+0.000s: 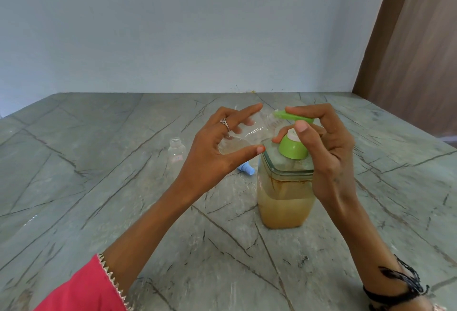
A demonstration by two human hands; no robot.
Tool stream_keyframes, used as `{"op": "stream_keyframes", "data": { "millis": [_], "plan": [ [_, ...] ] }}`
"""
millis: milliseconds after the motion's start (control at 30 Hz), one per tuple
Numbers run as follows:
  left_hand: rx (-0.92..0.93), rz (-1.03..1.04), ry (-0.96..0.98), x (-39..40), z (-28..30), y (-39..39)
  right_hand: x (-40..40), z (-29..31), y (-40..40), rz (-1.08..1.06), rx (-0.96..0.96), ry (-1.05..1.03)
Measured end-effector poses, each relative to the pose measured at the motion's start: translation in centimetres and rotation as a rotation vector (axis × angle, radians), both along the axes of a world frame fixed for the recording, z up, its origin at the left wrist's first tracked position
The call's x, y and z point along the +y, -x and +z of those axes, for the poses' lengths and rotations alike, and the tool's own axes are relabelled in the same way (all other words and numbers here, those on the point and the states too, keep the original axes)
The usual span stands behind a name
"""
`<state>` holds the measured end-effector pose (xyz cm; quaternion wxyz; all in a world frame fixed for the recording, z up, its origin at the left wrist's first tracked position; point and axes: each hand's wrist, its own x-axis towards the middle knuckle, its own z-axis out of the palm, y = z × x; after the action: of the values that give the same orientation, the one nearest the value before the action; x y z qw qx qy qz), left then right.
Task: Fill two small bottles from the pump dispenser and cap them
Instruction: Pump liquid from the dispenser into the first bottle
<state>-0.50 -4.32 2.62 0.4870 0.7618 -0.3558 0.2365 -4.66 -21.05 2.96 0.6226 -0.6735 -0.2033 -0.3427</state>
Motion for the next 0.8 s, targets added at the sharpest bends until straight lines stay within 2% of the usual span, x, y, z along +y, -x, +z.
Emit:
{"op": "stream_keyframes", "data": {
  "millis": [300,567,800],
  "plan": [
    [-0.017,0.001,-0.031,0.22,-0.25,0.08,0.13,0.01,-0.18,-0.043,-0.003,-0.014],
    [0.024,-0.015,0.016,-0.13,-0.13,0.17,-0.24,-0.45,-0.08,-0.033,-0.035,0.043],
    [0.041,-0.030,0.040,-0.29,-0.35,0.30,0.18,0.13,-0.08,-0.021,-0.015,-0.020]
  ]
}}
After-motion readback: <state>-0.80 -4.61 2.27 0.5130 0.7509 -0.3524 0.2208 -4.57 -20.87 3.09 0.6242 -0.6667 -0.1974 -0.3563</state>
